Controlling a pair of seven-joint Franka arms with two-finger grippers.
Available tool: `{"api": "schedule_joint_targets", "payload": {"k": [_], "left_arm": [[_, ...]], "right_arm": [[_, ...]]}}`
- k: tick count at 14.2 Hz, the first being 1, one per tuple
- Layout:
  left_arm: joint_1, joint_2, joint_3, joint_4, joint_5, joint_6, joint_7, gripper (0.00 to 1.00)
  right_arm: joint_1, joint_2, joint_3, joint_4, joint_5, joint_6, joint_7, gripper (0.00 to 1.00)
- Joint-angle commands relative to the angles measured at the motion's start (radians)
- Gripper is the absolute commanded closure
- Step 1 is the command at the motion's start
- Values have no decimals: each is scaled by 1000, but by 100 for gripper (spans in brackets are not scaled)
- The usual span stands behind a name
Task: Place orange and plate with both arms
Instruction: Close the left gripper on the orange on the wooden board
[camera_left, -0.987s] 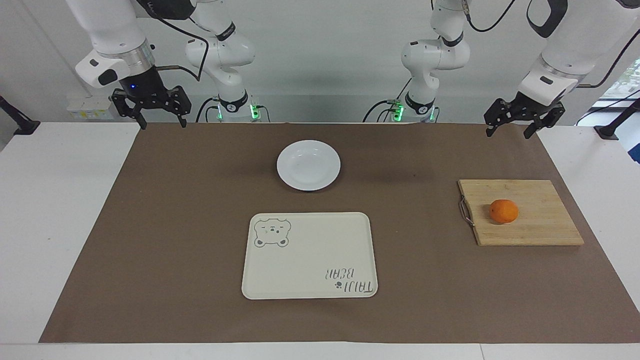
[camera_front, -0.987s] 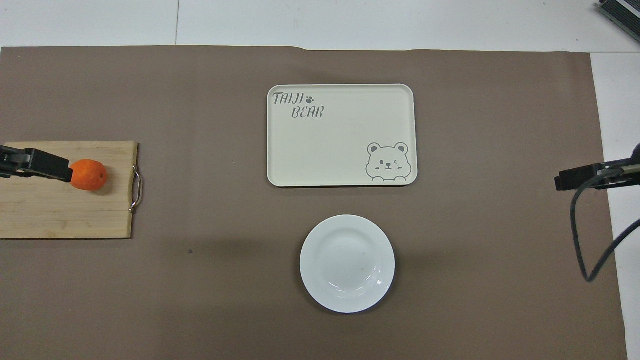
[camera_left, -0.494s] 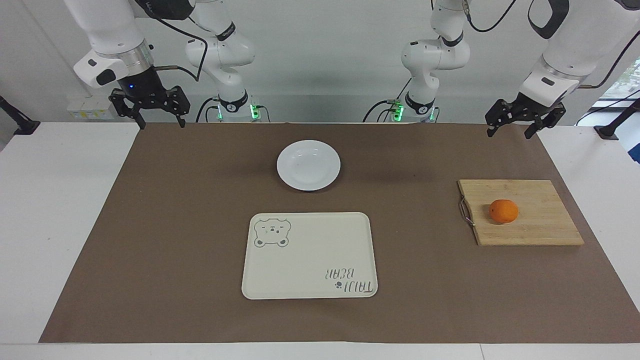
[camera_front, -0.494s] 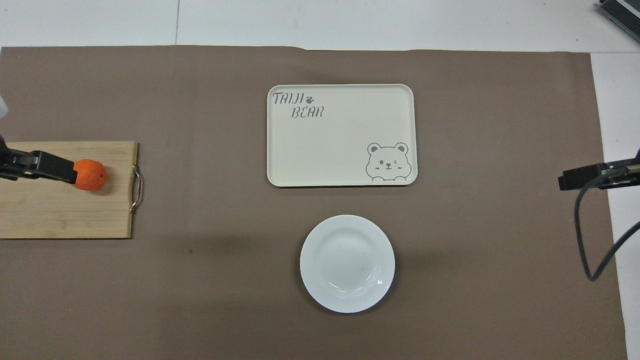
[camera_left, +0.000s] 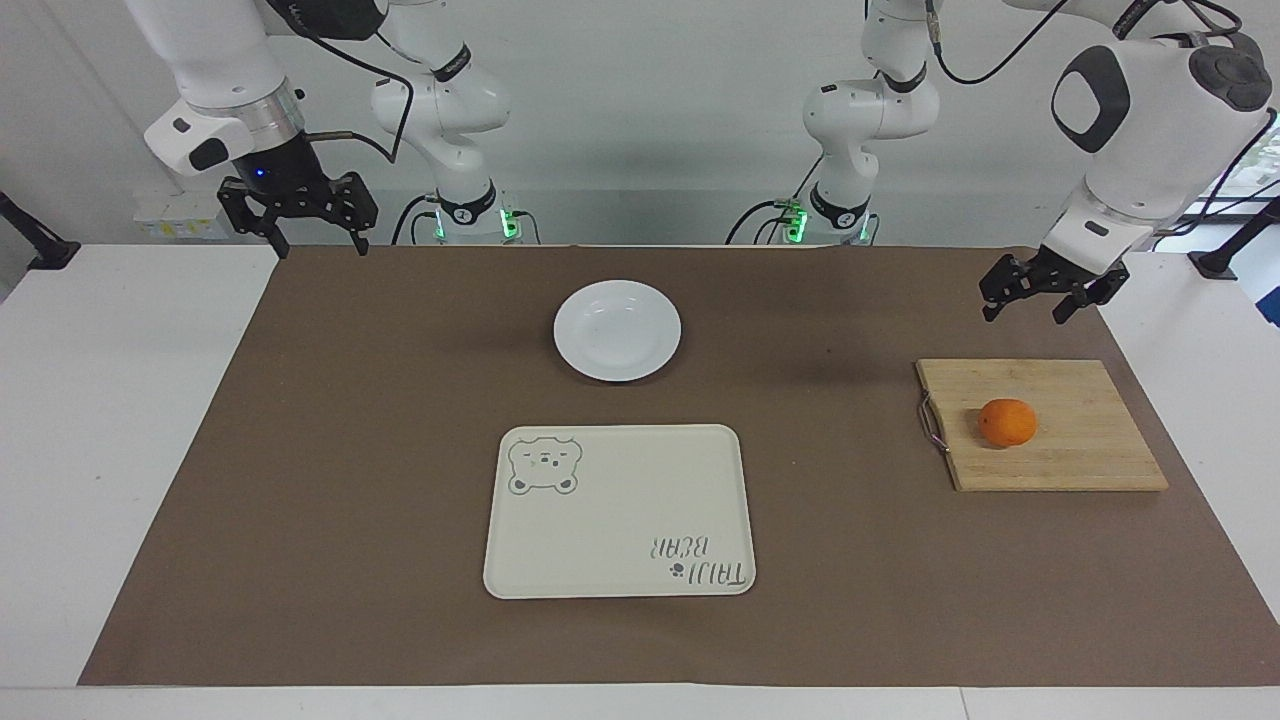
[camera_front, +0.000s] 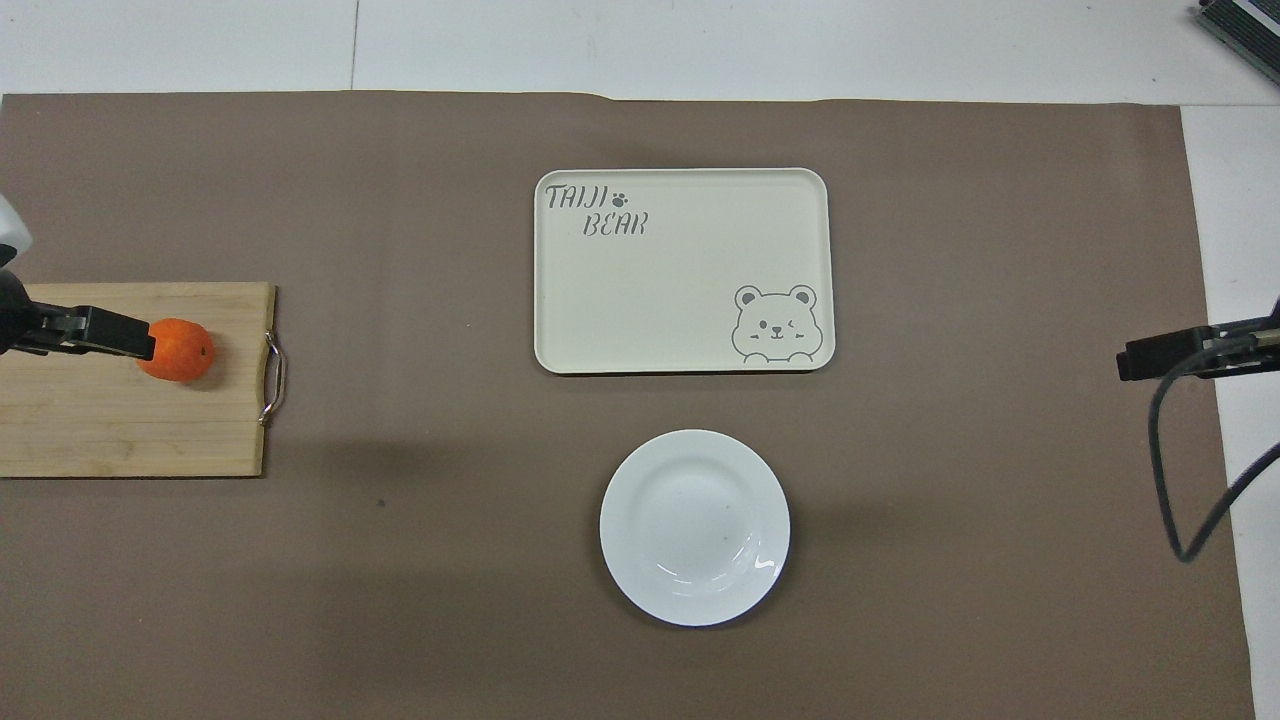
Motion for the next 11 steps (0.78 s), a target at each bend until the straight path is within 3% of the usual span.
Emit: {"api": "schedule_joint_targets", "payload": {"k": [1,11], "left_arm": [[27,-1,-4,-72,4,94,53,0],[104,166,-4,-80,4,318,102,0]], "right_arm": [[-9,-5,3,-1,3,1,-18,0],[-9,-5,3,-1,3,1,-18,0]]}}
